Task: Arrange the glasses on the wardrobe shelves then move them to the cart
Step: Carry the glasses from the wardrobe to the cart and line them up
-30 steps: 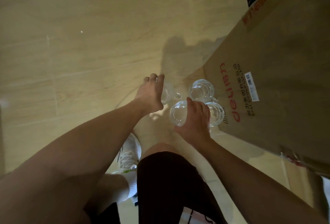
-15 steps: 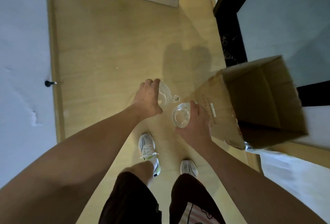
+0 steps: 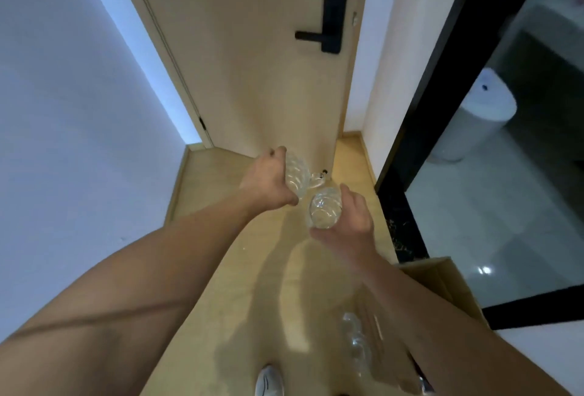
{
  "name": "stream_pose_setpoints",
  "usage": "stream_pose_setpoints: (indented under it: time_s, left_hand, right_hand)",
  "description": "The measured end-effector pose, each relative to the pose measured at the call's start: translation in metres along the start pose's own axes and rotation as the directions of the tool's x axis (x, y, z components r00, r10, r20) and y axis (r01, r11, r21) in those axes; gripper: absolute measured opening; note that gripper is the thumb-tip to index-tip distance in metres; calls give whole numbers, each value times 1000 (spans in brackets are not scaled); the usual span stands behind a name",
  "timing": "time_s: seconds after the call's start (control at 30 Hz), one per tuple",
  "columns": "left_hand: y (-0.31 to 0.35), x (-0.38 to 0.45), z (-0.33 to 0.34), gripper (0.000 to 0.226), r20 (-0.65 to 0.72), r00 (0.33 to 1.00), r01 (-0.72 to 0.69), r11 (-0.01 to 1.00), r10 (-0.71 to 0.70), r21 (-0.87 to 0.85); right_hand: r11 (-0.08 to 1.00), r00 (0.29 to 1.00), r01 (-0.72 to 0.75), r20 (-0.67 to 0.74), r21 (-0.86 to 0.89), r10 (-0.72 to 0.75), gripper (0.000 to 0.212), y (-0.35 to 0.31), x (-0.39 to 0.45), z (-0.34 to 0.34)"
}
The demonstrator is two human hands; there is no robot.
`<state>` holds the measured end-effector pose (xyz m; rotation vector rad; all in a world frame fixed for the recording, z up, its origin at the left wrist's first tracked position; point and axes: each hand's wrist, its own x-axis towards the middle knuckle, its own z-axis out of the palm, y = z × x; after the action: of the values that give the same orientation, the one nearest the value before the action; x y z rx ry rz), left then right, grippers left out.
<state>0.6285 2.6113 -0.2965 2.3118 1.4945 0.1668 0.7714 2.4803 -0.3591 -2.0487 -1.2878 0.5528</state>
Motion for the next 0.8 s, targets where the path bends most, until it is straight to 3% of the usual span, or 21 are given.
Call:
stream_pose_setpoints:
  time_s: [0.17,0.37,0.57,0.8]
  left_hand:
    - [26,-18,-84,115,-240,967,64,995,-81,-78]
    - [54,-62,-179,117,-469,855,125,966,-221,-228]
    - [74,-135,-250,117,-637,686,57,898,-353,-437]
    - [79,-227,-279,121,-744,414,-79,793,-525,-604]
  right_hand:
    - [984,985,175,-3,12,-175,110,-63,32,-57]
    - [938,945,325,-8,124,-327,118,-131,33,-124]
    - [838,865,490,-21,240,-501,124,-201,8,-174]
    - [710,788,555,-3,434,-615,119,-266,-42,-192]
